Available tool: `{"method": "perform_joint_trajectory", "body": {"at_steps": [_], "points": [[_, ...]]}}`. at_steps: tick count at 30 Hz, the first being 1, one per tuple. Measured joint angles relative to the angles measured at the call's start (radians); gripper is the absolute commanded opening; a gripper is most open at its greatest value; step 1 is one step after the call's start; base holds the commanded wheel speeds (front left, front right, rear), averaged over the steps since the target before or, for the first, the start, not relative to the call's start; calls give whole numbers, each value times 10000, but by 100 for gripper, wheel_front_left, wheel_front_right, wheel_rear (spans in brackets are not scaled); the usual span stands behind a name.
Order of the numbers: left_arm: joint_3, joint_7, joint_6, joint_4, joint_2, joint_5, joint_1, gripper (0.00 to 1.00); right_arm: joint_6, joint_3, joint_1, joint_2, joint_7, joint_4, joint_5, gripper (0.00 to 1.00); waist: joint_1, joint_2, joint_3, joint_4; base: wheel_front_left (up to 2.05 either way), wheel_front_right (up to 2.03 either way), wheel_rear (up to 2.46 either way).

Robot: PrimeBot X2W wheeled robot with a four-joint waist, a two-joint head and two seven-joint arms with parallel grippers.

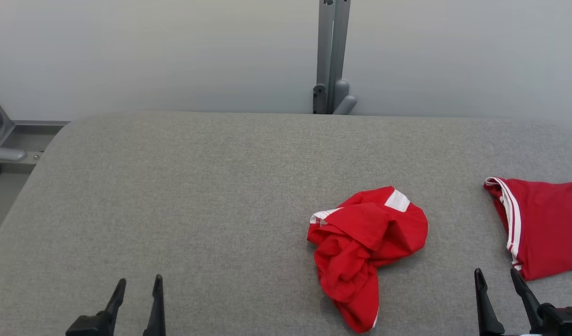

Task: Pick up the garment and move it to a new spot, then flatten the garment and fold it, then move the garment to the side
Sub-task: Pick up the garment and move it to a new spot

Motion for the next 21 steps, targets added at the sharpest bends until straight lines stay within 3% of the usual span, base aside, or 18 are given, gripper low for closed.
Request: {"method": "perform_joint_trajectory", "body": {"at_steps": [8, 15, 21], "points": [[1465, 0, -922, 127, -357, 740, 731, 100, 0, -257, 155, -142, 0, 272, -2, 100, 0, 0, -299, 311, 0, 0, 0], [1977, 0, -1873, 332, -765, 1218, 908, 100, 0, -408, 170, -121, 0, 276, -15, 100, 0, 0, -300, 223, 0, 0, 0], [2311, 0, -2280, 558, -1108, 1522, 918, 100, 0, -382, 170, -96, 0, 309, -19, 100, 0, 0, -298, 110, 0, 0, 0]]}}
